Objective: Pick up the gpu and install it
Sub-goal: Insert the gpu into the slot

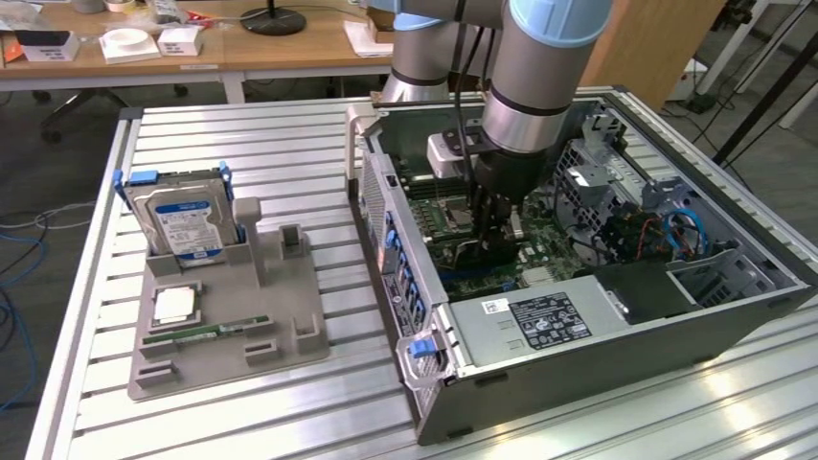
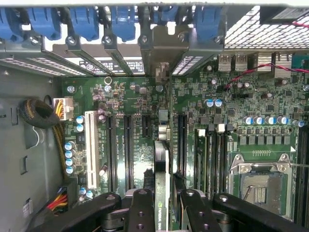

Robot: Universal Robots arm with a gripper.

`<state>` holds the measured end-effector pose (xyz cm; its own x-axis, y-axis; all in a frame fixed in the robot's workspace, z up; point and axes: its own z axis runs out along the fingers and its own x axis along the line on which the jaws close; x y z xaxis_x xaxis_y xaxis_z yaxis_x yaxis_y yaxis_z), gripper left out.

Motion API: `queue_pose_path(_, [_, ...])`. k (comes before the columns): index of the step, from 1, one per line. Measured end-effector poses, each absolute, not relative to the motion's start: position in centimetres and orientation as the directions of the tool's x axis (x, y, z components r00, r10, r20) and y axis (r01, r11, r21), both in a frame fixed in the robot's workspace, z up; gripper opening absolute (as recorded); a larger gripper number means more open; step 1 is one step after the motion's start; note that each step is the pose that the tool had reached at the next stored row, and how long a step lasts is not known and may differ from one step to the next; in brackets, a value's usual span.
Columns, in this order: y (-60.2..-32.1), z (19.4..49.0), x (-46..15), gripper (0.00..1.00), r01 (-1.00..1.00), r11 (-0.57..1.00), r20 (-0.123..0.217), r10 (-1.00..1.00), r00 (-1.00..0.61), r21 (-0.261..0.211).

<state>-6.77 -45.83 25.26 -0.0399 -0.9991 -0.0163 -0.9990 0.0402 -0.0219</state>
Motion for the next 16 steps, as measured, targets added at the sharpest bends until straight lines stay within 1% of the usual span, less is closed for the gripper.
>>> queue_pose_path(16, [-45.85,25.38,-6.79,0.25,-0.999,0.04,-0.014,-0.999,-0.04,-0.021])
